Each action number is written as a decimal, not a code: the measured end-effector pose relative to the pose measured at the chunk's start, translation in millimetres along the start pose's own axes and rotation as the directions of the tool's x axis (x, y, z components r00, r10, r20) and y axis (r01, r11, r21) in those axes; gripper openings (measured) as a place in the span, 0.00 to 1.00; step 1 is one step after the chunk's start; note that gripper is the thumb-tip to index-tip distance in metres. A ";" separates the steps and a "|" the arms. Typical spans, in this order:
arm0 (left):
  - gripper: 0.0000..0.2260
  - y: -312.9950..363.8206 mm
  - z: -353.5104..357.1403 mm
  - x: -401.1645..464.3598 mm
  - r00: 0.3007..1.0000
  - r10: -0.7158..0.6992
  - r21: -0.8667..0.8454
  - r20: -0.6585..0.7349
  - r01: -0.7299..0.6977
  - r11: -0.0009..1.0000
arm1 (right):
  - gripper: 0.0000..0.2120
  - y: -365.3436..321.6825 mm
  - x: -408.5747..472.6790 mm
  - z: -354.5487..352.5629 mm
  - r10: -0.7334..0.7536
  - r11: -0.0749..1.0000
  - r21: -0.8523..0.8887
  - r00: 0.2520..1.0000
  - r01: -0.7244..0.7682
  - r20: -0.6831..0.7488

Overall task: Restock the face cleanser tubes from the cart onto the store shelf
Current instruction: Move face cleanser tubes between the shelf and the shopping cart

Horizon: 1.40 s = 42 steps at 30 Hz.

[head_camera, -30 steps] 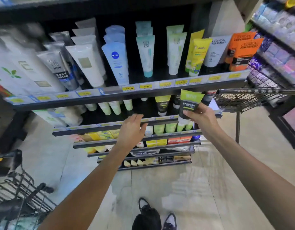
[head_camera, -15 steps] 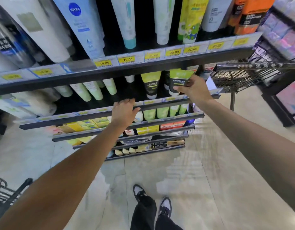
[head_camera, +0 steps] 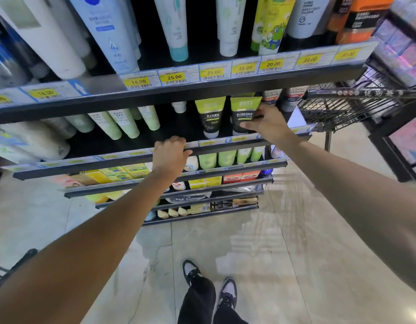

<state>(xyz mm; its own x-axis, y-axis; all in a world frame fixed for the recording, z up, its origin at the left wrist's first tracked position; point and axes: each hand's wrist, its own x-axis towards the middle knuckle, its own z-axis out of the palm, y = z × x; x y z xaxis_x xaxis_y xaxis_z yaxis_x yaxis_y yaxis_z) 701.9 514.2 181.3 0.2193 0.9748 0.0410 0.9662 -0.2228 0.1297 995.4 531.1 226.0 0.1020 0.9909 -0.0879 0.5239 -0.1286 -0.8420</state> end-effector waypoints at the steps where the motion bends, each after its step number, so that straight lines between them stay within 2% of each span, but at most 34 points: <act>1: 0.14 -0.4 0.0 0.4 1.000 -0.003 -0.004 -0.001 0.003 1.000 | 0.16 0.2 0.3 1.1 -0.002 1.000 0.010 1.000 0.002 0.004; 7: 0.15 -0.4 -1.6 -0.6 1.000 0.002 -0.010 0.008 -0.002 1.000 | 0.25 5.5 2.1 0.0 0.029 0.999 0.019 0.999 -0.029 0.021; 10: 0.17 2.4 -9.4 -2.4 0.999 0.012 0.023 0.047 -0.013 1.000 | 0.29 4.0 -9.9 -4.1 0.072 0.997 0.042 0.996 -0.070 -0.046; 13: 0.23 7.6 -24.1 -11.1 0.997 0.019 0.001 0.076 -0.019 1.000 | 0.27 -10.8 -41.6 -10.6 0.097 0.995 0.035 0.987 -0.093 -0.132; 16: 0.25 10.7 -47.1 -30.8 0.999 0.008 -0.078 0.042 -0.005 0.997 | 0.24 -31.6 -90.3 -12.7 0.040 0.983 -0.173 0.990 -0.064 -0.138; 19: 0.26 12.2 -71.6 -66.4 1.000 -0.015 -0.090 0.008 0.016 0.996 | 0.23 -50.5 -137.7 -1.7 -0.076 0.927 -0.370 0.997 0.060 -0.031; 22: 0.27 5.9 -91.6 -107.0 0.998 -0.058 -0.080 -0.036 0.055 0.995 | 0.25 -74.1 -164.4 16.7 -0.173 0.872 -0.438 0.975 0.217 0.140; 25: 0.28 -6.7 -110.5 -144.9 0.989 -0.129 -0.071 -0.068 0.125 0.990 | 0.25 -104.5 -177.6 35.9 -0.277 0.801 -0.472 0.927 0.368 0.253; 33: 0.27 -76.3 -144.0 -255.6 0.933 -0.321 -0.142 -0.165 0.300 0.943 | 0.25 -185.5 -217.3 110.2 -0.418 0.696 -0.430 0.812 0.575 0.408; 42: 0.29 -202.2 -159.4 -426.6 0.774 -0.615 -0.163 -0.148 0.594 0.788 | 0.27 -270.3 -300.0 271.4 -0.432 0.634 -0.300 0.647 0.713 0.628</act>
<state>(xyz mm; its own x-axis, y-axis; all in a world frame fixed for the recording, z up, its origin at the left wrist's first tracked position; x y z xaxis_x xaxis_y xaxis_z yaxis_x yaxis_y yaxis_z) 391.3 141.6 295.6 -0.4444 0.8903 0.0990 0.8693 0.4020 0.2875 593.6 279.5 335.5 -0.6912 0.7222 -0.0276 0.6583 0.6133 -0.4365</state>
